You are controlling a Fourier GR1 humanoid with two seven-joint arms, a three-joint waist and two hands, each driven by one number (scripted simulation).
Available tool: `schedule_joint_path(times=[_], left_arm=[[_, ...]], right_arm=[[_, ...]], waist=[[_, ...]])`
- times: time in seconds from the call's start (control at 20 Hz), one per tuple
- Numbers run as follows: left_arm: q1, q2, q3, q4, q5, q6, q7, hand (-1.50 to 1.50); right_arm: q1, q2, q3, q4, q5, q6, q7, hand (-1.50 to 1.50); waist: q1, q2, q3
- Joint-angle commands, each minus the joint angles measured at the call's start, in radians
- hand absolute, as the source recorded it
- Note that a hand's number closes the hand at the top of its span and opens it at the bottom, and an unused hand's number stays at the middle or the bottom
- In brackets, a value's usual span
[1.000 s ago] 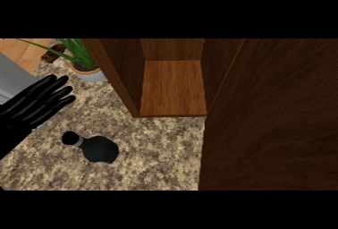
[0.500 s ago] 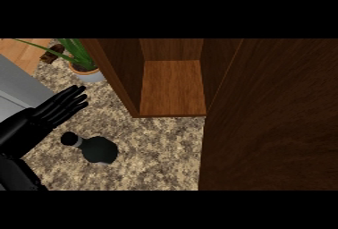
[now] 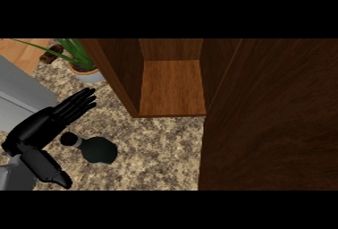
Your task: Pick up the wine, place it into the cabinet and close the cabinet
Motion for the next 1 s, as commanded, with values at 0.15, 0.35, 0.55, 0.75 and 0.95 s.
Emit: schedule_joint_path(times=[0.15,0.35,0.55,0.75,0.95], left_arm=[[-0.026,-0.009,-0.001,0.19,-0.177,-0.023,-0.199,-1.5],[-0.058,0.008,-0.007,0.272,-0.229,-0.019,-0.252,-1.5],[-0.108,0.002,-0.019,0.44,-0.329,0.008,-0.398,-1.5],[-0.081,0.011,-0.049,0.543,-0.393,-0.009,-0.526,-1.5],[-0.099,-0.01,-0.076,0.549,-0.398,-0.012,-0.507,-1.5]], right_arm=[[0.067,-0.039,-0.011,-0.248,-0.035,0.007,0.067,-1.5],[0.038,-0.035,0.015,-0.265,0.003,-0.029,0.122,-1.5],[0.042,-0.067,-0.026,-0.222,-0.045,0.015,0.063,-1.5],[0.068,-0.05,0.008,-0.235,-0.016,-0.005,0.048,-1.5],[0.064,-0.054,-0.018,-0.205,-0.024,0.001,0.045,-1.5]], waist=[[-0.002,0.001,0.0],[-0.003,0.0,0.0],[-0.008,0.004,0.0],[-0.011,0.003,0.0],[0.009,0.001,0.001]])
